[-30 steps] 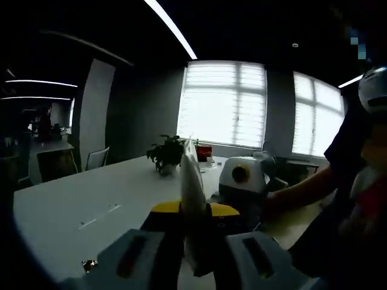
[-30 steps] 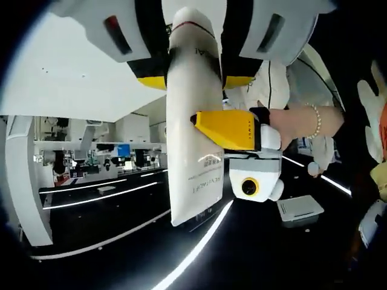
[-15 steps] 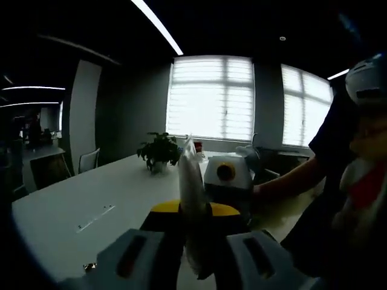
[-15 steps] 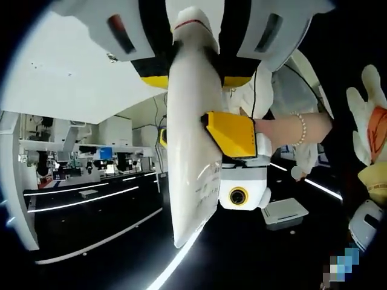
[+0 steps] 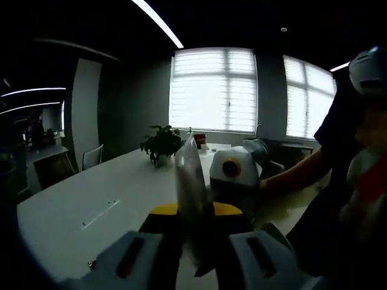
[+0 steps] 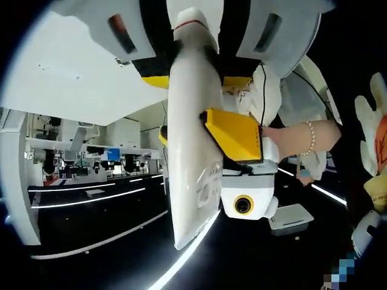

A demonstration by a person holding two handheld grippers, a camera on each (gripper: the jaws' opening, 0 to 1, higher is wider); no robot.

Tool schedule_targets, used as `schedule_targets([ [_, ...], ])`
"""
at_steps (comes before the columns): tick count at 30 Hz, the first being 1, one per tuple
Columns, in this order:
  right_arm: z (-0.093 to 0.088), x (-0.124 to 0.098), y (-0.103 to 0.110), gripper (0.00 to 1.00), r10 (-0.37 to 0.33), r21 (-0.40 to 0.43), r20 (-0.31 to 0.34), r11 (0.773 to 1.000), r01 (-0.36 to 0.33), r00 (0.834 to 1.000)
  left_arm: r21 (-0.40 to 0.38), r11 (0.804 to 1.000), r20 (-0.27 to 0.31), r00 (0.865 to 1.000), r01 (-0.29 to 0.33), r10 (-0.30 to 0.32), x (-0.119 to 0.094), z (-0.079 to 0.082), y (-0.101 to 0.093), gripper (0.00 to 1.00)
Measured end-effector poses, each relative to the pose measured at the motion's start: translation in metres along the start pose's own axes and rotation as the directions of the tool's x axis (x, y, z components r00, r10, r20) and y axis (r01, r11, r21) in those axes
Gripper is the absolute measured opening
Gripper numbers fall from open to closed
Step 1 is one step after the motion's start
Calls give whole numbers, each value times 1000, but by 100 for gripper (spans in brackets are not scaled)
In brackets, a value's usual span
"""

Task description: Arrange the skincare products in the storage area until every visible bottle or jar stands upright without overlapping.

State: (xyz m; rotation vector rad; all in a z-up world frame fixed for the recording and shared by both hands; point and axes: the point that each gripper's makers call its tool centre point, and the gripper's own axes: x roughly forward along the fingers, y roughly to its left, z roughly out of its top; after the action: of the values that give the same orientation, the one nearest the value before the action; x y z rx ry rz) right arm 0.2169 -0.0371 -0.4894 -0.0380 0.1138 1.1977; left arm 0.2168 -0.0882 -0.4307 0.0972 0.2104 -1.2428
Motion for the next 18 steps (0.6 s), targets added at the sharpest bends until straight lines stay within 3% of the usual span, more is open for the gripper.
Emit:
schedule_targets([
  [18,-16,2,-8,24,-30,-24,-59,999,29,998,60,998,-152,988,-13,22,11,-16,-6,17],
])
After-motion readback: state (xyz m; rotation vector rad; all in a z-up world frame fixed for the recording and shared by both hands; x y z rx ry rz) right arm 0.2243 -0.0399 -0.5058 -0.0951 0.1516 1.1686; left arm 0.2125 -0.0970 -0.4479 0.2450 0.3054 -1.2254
